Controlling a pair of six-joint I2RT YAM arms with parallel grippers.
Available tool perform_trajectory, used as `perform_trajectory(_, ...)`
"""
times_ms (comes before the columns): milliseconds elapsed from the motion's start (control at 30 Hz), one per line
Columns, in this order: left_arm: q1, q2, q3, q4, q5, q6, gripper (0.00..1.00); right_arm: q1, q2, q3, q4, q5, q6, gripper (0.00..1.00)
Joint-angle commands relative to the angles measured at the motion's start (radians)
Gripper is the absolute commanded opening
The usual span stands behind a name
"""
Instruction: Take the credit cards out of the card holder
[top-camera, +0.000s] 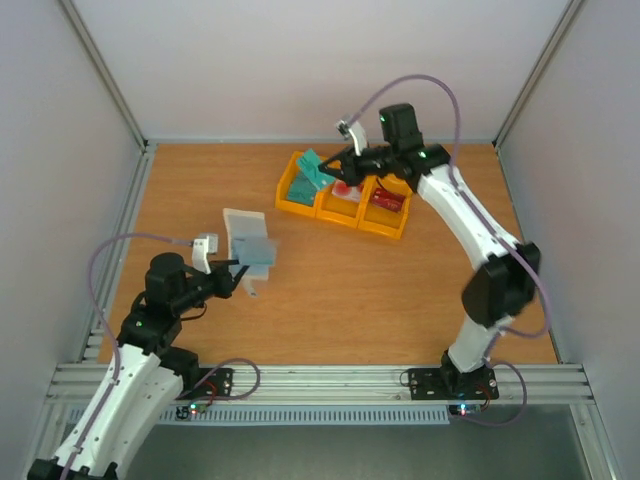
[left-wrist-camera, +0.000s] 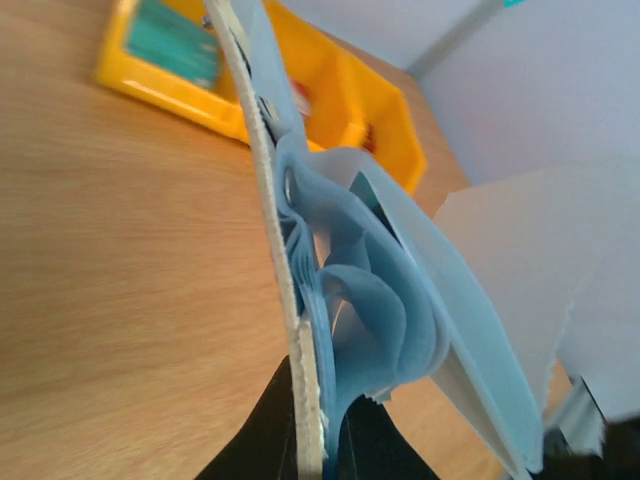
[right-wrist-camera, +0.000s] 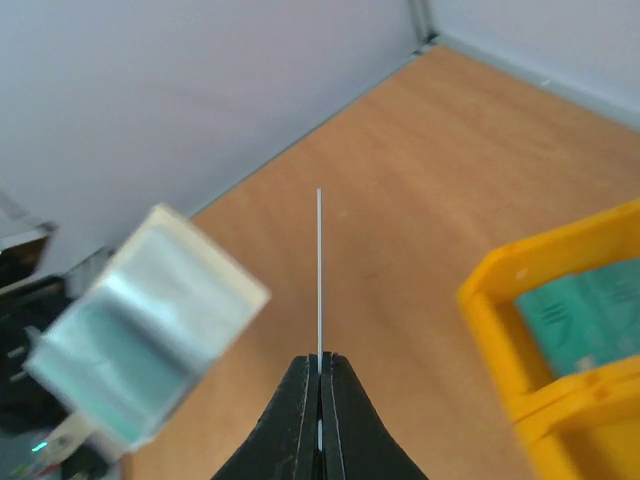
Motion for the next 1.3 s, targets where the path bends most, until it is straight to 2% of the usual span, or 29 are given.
perform_trajectory(0,0.057,-0.043,0.043,-0.093,-0.185,-0.094,0.0,-0.005,0.293,0.329,-0.226,0.138,-0.203,0.01)
perform_trajectory(200,0.088,-0.057,0.032,-0.092,-0.192,-0.064,0.0,-0.004,0.728,0.933,-0.533,0.168,-0.338,0.01)
perform_trajectory(233,0.091,-0.056,0.026,-0.083,-0.185,-0.064,0.0,-0.004,0.802,1.078,-0.574,0.178,-0.359,0.01)
perform_trajectory(300,0.093,-0.054,0.02,-0.063,-0.172,-0.056,0.0,-0.005,0.916,1.233,-0.605,0.195,-0.398,0.01)
perform_trajectory(367,0.093,-0.053,0.015,-0.051,-0.17,-0.041,0.0,-0.005,0.958,1.236,-0.548,0.207,-0.416,0.01)
perform_trajectory(500,0.094,-0.067,-0.001,-0.034,-0.177,-0.019,0.0,-0.005,0.98,1.123,-0.369,0.188,-0.438,0.01)
perform_trajectory(800,0.094,-0.08,-0.026,-0.006,-0.169,-0.013,0.0,-0.004,1.085,1.158,-0.304,0.225,-0.482,0.01)
perform_trajectory(1067,0.094,-0.073,-0.03,-0.002,-0.162,-0.018,0.0,-0.002,1.112,1.158,-0.35,0.289,-0.548,0.01)
perform_trajectory(1267,0.094,-0.074,-0.031,-0.001,-0.158,-0.018,0.0,0.013,1.104,1.153,-0.477,0.323,-0.624,0.01)
